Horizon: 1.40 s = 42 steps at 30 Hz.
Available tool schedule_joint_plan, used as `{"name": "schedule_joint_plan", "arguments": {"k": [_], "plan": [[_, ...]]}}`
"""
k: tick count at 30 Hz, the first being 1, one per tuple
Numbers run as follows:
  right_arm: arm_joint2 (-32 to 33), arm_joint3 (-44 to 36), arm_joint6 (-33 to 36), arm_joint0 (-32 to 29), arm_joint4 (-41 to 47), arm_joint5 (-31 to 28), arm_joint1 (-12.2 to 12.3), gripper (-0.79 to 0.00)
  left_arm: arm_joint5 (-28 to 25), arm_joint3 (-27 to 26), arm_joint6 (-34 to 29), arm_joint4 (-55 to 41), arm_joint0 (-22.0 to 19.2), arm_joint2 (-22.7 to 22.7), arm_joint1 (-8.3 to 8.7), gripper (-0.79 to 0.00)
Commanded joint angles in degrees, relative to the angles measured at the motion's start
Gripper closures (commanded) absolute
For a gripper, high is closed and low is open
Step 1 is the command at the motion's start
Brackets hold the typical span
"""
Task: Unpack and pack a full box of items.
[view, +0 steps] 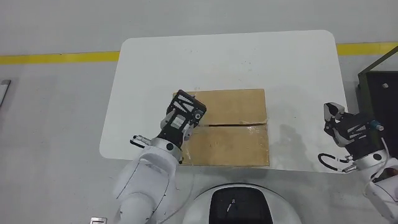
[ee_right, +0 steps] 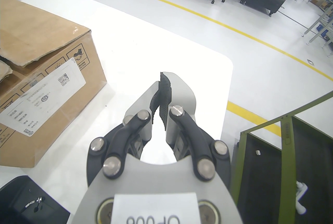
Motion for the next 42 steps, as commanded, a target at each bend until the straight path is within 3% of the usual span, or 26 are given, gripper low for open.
{"name": "schedule_joint_plan", "arguments": {"k": [1,5,9,18,19,20,21,33,38,42], "plan": [[-0.3,0.1,0.1,0.3,-0.2,-0.3,0.0,0.0,-1.2,-1.0,0.5,-0.4,1.8,-6.1,0.43,0.0],[-0.8,0.1,0.3,0.8,-0.7,-0.5,-0.1,0.0,-1.5,-1.6,2.4,-1.6,4.9,-16.3,1.02,0.0],[-0.9,0.4,0.4,1.1,-0.9,-0.7,-0.1,0.0,-2.1,-0.9,4.5,-2.7,8.0,-23.7,1.42,0.0],[-0.9,0.6,0.5,1.1,-1.5,-0.9,-0.3,0.0,-0.1,3.6,7.9,-5.9,11.7,-32.5,1.74,0.0],[-1.0,0.5,0.4,1.1,-1.5,-0.9,-0.3,0.0,0.7,4.3,8.4,-7.5,11.6,-33.2,1.71,-0.065],[-1.0,0.5,0.4,1.0,-1.5,-0.9,-0.3,0.0,1.7,5.3,8.5,-8.7,11.6,-34.2,1.7,-0.382],[-1.0,0.5,0.4,0.9,-1.5,-0.9,-0.3,0.0,2.4,6.0,8.3,-9.9,11.4,-35.1,1.69,-0.785],[-0.6,0.9,0.5,0.8,-1.5,-0.7,-0.5,0.0,1.8,5.1,6.8,-12.7,9.2,-40.6,2.54,-0.785],[-0.6,0.8,0.7,0.8,-1.5,-0.7,-0.6,0.0,0.6,2.7,6.5,-12.8,8.1,-40.1,2.93,-0.785],[-0.6,0.7,0.6,0.9,-1.5,-0.7,-0.7,0.0,-1.8,-0.4,6.6,-14.4,7.4,-35.8,3.13,-0.785]]}}
